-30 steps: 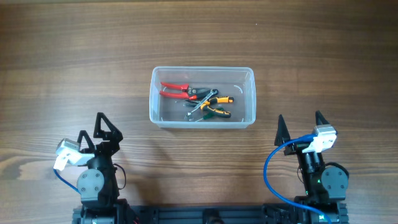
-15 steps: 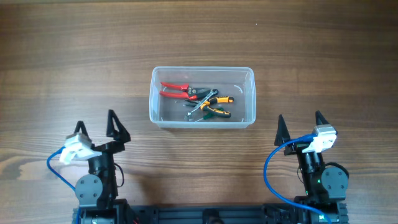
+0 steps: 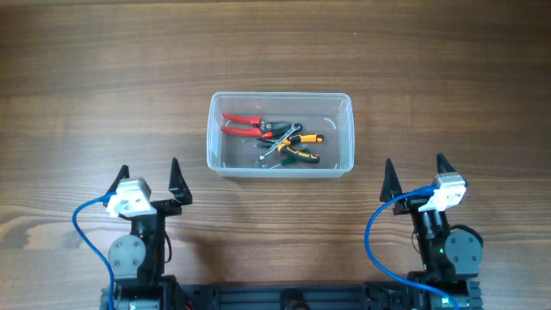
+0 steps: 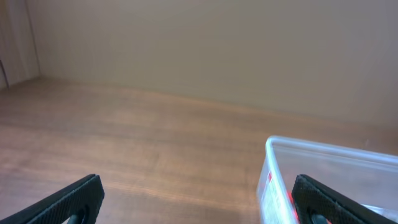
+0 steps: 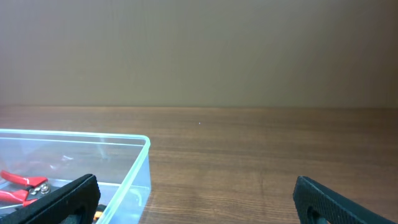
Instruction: Pack container
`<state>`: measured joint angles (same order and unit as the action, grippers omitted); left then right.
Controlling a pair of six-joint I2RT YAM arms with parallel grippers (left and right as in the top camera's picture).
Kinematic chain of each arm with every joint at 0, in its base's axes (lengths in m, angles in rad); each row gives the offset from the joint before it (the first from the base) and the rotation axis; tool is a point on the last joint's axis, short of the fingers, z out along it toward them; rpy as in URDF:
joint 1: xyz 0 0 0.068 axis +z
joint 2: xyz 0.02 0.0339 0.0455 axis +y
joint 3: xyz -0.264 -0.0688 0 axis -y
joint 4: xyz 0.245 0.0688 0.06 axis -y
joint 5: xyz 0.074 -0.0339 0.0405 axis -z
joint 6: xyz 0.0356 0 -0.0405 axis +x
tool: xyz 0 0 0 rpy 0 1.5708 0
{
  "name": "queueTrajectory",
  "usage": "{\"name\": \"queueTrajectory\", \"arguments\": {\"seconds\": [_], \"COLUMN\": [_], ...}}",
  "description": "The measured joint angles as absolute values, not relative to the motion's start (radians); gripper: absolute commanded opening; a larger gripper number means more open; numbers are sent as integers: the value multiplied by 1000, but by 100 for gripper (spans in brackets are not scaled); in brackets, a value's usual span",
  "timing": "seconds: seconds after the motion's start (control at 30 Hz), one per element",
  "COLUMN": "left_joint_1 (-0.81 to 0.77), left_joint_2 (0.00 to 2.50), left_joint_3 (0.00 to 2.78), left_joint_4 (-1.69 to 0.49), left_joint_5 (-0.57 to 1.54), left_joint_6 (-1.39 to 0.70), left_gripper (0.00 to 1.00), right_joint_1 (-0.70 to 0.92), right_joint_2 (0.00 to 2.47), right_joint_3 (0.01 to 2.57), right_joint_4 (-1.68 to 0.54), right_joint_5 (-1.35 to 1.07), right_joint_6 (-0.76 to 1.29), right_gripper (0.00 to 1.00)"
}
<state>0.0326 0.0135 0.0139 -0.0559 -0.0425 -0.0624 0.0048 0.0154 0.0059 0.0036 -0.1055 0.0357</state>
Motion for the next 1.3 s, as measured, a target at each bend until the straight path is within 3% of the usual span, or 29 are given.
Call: {"name": "queueTrajectory", "arguments": {"seconds": [0.3, 1.3], "left_joint_1": [33, 33], "left_joint_2": [14, 14], "left_joint_3": [12, 12], "left_joint_4": [-74, -74], "left_joint_5": [-35, -35], "left_joint_6": [27, 41], "left_gripper": [100, 100], "right_joint_1": [5, 5], "right_joint_2": [15, 15], "right_joint_3": [6, 6], "right_joint_4": [3, 4], "right_joint_5": [-105, -105], "right_joint_6": [36, 36], "right_gripper": [100, 100]}}
